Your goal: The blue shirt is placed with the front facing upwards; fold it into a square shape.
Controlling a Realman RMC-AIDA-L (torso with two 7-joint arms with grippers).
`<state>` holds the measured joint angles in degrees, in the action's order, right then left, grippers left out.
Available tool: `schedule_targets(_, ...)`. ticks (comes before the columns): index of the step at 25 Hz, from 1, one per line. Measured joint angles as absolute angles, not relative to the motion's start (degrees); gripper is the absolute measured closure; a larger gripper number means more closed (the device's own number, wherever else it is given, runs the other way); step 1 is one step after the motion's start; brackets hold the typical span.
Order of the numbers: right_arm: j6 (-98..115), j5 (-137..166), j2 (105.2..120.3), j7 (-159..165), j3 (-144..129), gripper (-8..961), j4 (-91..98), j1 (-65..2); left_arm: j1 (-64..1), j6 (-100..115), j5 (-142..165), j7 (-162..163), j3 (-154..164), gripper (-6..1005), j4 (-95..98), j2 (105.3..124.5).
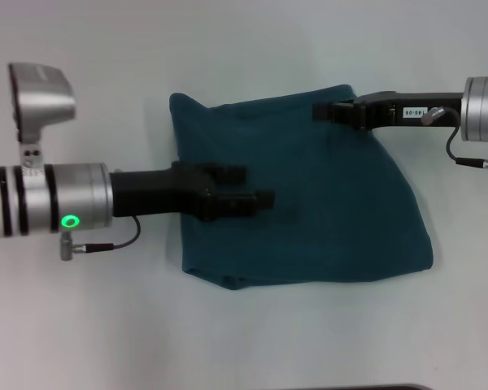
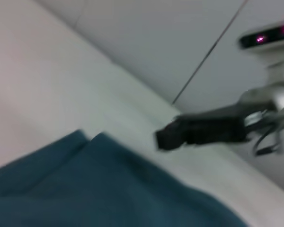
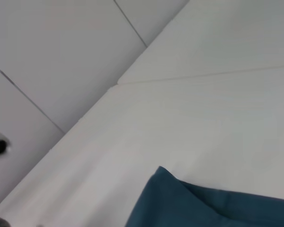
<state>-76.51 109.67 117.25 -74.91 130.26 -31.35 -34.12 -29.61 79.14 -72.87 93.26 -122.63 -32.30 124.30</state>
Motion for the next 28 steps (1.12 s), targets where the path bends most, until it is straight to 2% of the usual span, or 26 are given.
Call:
schedule_targets(12,-76.89,109.59,117.22,-74.68,130.25,923,-32.25,-34.55,-29.21,72.48,-72.21,92.81,-121.17,190,-30.61,123.92)
schedule_targets(20,-77.04,109.52,117.22,-74.63,130.25,922,-32.69,-34.36,-27.12,82.26,-73.24,93.03,-122.10,189,-35.95,123.91)
schedule_targets(28,-77.05,109.50,117.22,-74.61,130.25,923,-32.35,-34.06,-27.71,79.49,-74.75,92.84,-123.27,193,-34.72,124.39)
